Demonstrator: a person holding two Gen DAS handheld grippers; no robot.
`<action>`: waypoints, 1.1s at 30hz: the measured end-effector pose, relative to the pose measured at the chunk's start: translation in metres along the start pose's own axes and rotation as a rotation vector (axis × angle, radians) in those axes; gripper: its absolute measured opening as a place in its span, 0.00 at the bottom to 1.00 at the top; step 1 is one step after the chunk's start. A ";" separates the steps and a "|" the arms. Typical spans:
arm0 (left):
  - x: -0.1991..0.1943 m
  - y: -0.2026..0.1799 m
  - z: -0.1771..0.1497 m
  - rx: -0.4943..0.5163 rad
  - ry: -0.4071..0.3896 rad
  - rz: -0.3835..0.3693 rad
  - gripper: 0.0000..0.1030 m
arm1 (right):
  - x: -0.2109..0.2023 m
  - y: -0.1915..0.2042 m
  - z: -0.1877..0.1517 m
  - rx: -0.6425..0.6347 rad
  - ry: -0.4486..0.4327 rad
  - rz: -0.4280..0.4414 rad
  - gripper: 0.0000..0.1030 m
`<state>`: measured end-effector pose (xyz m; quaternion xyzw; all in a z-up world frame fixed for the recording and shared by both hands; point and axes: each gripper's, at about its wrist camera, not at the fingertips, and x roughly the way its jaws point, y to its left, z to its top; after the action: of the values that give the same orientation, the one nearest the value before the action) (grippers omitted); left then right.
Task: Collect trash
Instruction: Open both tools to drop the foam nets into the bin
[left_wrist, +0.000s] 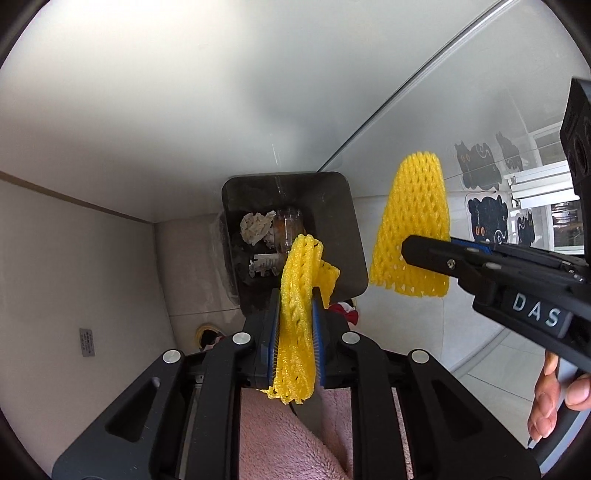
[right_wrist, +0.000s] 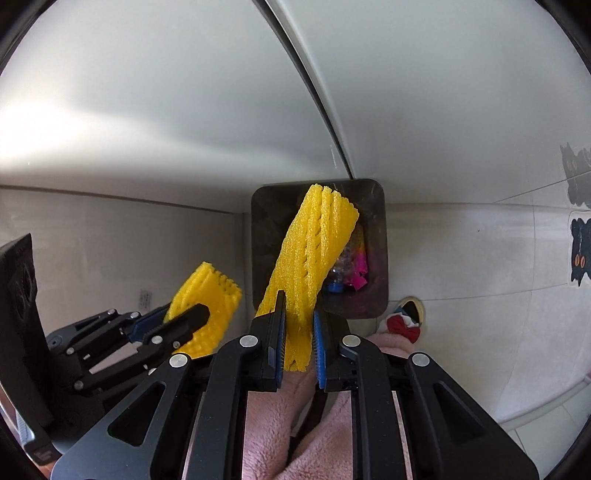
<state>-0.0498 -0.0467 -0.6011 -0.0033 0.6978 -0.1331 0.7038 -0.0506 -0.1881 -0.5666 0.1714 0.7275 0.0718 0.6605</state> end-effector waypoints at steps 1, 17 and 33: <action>0.000 -0.001 0.000 -0.001 0.000 0.002 0.16 | 0.000 0.002 0.002 0.004 0.003 0.003 0.15; -0.016 0.004 0.007 -0.002 -0.015 -0.008 0.66 | -0.013 0.011 0.014 0.044 -0.034 -0.045 0.72; -0.142 -0.013 -0.018 0.038 -0.138 0.035 0.81 | -0.133 0.041 -0.017 -0.061 -0.168 -0.069 0.87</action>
<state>-0.0690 -0.0286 -0.4600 0.0131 0.6451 -0.1333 0.7523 -0.0516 -0.1932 -0.4268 0.1313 0.6726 0.0566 0.7260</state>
